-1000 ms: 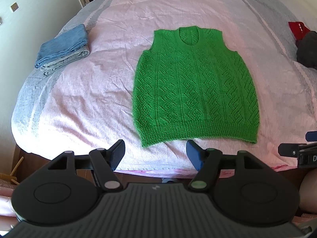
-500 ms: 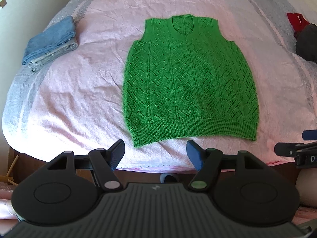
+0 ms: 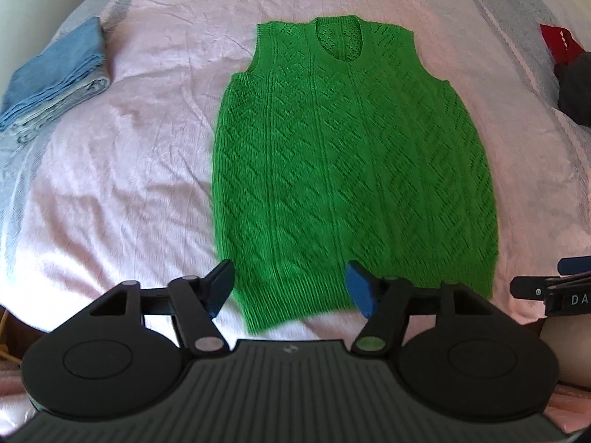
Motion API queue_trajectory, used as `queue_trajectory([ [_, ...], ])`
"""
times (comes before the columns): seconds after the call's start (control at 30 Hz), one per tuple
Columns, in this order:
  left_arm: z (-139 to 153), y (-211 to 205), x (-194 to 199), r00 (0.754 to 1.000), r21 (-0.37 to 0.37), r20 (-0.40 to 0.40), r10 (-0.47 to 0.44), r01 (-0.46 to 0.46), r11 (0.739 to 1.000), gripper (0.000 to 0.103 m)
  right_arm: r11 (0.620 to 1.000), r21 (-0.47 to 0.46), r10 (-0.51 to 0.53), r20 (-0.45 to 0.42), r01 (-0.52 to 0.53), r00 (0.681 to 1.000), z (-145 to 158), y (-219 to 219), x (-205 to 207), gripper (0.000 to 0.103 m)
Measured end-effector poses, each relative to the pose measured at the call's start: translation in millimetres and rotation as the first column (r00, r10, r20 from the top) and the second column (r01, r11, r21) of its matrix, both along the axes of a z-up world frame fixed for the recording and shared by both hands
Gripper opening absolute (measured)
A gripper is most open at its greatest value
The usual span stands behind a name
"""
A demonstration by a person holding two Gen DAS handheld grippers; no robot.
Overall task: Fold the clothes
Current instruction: 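Move the left gripper to the vest hem and grasp it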
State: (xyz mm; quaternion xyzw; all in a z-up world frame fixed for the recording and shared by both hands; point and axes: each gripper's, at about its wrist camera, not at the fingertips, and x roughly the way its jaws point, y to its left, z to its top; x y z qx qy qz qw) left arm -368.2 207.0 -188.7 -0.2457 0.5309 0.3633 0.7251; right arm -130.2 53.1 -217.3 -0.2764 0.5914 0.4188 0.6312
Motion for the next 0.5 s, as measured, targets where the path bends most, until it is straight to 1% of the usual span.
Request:
queue_trajectory([
  [0.1, -13, 37, 2, 1.000, -0.014, 0.018, -0.017, 0.017, 1.000, 0.048, 0.999, -0.021, -0.038, 0.016, 0.039, 0.999, -11, 24, 9, 0.096],
  [0.17, -22, 64, 5, 0.999, -0.007, 0.037, -0.037, 0.038, 0.999, 0.046, 0.997, -0.033, -0.064, 0.030, 0.065, 0.997, -19, 41, 16, 0.096],
  [0.23, -31, 91, 8, 0.996, 0.004, 0.056, -0.070, 0.070, 0.998, 0.038, 0.994, -0.040, -0.097, 0.046, 0.099, 0.994, -26, 58, 25, 0.096],
  [0.27, -36, 104, 10, 0.994, 0.009, 0.067, -0.090, 0.089, 0.996, 0.032, 0.992, -0.041, -0.116, 0.054, 0.118, 0.992, -31, 65, 28, 0.096],
  [0.3, -41, 117, 12, 0.991, 0.013, 0.077, -0.110, 0.109, 0.994, 0.029, 0.989, -0.039, -0.138, 0.060, 0.141, 0.989, -35, 72, 32, 0.096],
  [0.4, -55, 155, 24, 0.974, 0.039, 0.122, -0.189, 0.185, 0.982, 0.027, 0.978, 0.004, -0.210, 0.072, 0.210, 0.975, -47, 86, 47, 0.096],
  [0.5, -73, 190, 43, 0.951, 0.081, 0.141, -0.276, 0.267, 0.960, 0.027, 0.960, 0.063, -0.278, 0.075, 0.274, 0.958, -58, 93, 62, 0.096],
])
